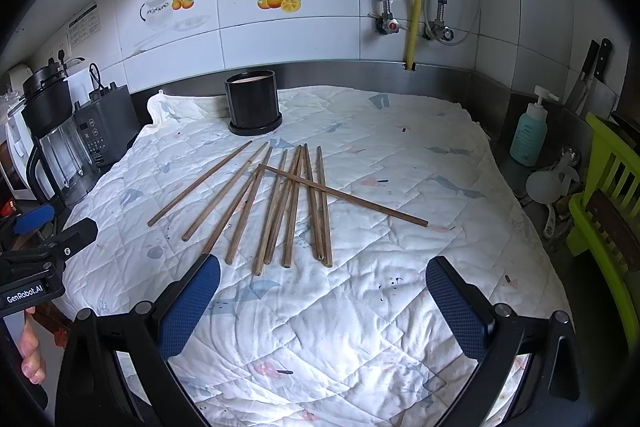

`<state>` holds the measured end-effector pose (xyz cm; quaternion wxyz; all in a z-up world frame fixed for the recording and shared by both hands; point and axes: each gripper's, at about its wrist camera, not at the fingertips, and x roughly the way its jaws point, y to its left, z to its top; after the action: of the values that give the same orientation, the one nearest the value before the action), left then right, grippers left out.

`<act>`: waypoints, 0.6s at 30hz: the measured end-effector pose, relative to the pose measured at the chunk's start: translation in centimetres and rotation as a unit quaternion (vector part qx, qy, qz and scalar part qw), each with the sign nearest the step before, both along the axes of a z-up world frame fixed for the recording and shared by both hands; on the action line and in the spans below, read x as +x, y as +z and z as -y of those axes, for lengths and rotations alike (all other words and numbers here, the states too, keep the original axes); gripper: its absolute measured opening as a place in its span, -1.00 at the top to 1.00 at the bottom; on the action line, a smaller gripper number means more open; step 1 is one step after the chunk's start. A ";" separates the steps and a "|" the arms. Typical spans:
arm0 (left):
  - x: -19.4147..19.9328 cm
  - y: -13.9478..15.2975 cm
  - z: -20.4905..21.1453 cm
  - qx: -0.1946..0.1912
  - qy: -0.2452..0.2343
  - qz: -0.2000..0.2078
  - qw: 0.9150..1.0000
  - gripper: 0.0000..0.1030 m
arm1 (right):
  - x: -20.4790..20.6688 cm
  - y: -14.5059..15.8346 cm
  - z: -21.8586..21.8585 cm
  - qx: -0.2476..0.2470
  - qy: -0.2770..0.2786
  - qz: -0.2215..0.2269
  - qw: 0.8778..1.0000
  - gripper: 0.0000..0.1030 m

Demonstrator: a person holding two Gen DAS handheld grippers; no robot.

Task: Organize utensils

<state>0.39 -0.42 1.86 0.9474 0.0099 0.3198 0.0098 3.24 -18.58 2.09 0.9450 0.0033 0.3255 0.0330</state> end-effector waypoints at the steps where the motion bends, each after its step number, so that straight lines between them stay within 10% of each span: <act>1: 0.0 0.0 0.0 0.000 -0.001 0.000 1.000 -1.00 | 0.0 0.0 0.0 0.000 0.000 0.000 1.000 -1.00; 18: 0.4 0.4 -0.1 -0.001 0.002 0.001 1.000 -1.00 | 0.0 0.0 0.1 0.004 0.003 0.005 1.000 -1.00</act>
<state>0.75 -0.33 2.25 0.9479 0.0079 0.3184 0.0115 3.19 -18.63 2.10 0.9466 0.0061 0.3202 0.0372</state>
